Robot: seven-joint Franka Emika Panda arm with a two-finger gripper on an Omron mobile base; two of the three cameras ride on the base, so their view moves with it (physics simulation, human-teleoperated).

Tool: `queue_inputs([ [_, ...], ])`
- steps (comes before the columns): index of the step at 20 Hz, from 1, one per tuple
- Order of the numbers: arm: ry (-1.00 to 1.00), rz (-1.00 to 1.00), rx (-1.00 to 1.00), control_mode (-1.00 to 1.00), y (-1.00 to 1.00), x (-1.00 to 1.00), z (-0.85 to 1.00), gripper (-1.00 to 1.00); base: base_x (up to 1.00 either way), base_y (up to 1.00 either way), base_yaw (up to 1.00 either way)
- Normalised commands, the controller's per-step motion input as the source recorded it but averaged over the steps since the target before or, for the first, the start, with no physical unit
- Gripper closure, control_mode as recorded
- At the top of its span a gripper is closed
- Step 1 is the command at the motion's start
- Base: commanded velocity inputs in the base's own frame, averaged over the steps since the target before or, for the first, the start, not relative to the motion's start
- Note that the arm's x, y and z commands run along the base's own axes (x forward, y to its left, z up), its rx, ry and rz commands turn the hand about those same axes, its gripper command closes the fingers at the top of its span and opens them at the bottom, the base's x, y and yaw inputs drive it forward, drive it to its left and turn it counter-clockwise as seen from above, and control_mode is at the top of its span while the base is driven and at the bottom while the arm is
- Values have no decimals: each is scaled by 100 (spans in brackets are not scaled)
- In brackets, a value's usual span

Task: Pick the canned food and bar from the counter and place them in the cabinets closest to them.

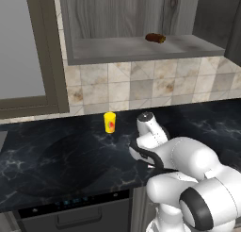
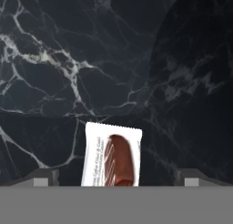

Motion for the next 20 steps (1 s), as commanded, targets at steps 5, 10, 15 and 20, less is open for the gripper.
queue_inputs([
  [5,0,0,0,-100,0,0,-26,-100,0,0,0],
  [10,0,0,0,-100,0,-3,-44,-100,0,0,0],
  [15,0,0,0,-100,-8,-15,-46,-100,0,0,0],
  [20,0,0,0,-100,-14,-23,-38,-100,0,0,0],
])
